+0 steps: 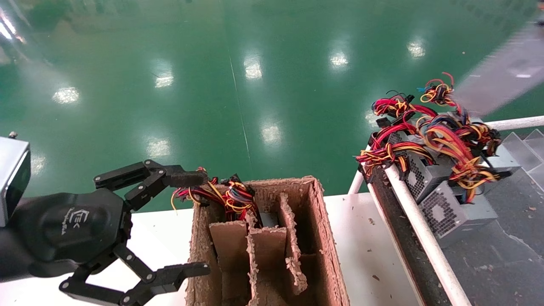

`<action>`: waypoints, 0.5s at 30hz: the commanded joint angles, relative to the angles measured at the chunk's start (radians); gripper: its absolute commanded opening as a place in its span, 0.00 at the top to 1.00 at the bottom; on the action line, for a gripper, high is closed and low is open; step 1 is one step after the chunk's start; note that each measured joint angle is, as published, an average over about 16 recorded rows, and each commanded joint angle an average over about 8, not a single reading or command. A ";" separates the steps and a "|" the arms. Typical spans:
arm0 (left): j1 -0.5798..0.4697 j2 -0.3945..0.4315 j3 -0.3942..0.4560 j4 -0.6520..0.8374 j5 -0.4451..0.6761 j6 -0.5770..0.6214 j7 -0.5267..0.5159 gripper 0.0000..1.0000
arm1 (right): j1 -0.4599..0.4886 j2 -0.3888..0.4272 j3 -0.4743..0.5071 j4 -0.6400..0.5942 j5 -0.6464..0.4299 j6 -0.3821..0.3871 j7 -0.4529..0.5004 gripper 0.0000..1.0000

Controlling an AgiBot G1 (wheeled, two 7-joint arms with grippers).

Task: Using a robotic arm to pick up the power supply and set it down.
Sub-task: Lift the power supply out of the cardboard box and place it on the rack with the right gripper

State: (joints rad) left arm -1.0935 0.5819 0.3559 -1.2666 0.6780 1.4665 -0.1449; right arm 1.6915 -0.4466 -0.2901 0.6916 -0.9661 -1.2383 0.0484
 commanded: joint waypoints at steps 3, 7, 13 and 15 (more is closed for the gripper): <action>0.000 0.000 0.000 0.000 0.000 0.000 0.000 0.00 | 0.020 0.066 0.002 -0.022 -0.032 0.011 -0.005 1.00; 0.000 0.000 0.000 0.000 0.000 0.000 0.000 0.00 | 0.020 0.119 0.000 -0.051 -0.050 0.002 -0.006 1.00; 0.000 0.000 0.000 0.000 0.000 0.000 0.000 0.00 | -0.008 0.213 -0.004 -0.107 -0.060 -0.054 -0.008 1.00; 0.000 0.000 0.000 0.000 0.000 0.000 0.000 0.00 | -0.027 0.240 -0.005 -0.128 -0.057 -0.077 -0.014 1.00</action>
State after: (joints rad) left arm -1.0936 0.5818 0.3561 -1.2666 0.6779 1.4665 -0.1448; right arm 1.6563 -0.2192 -0.2966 0.5616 -1.0175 -1.3161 0.0272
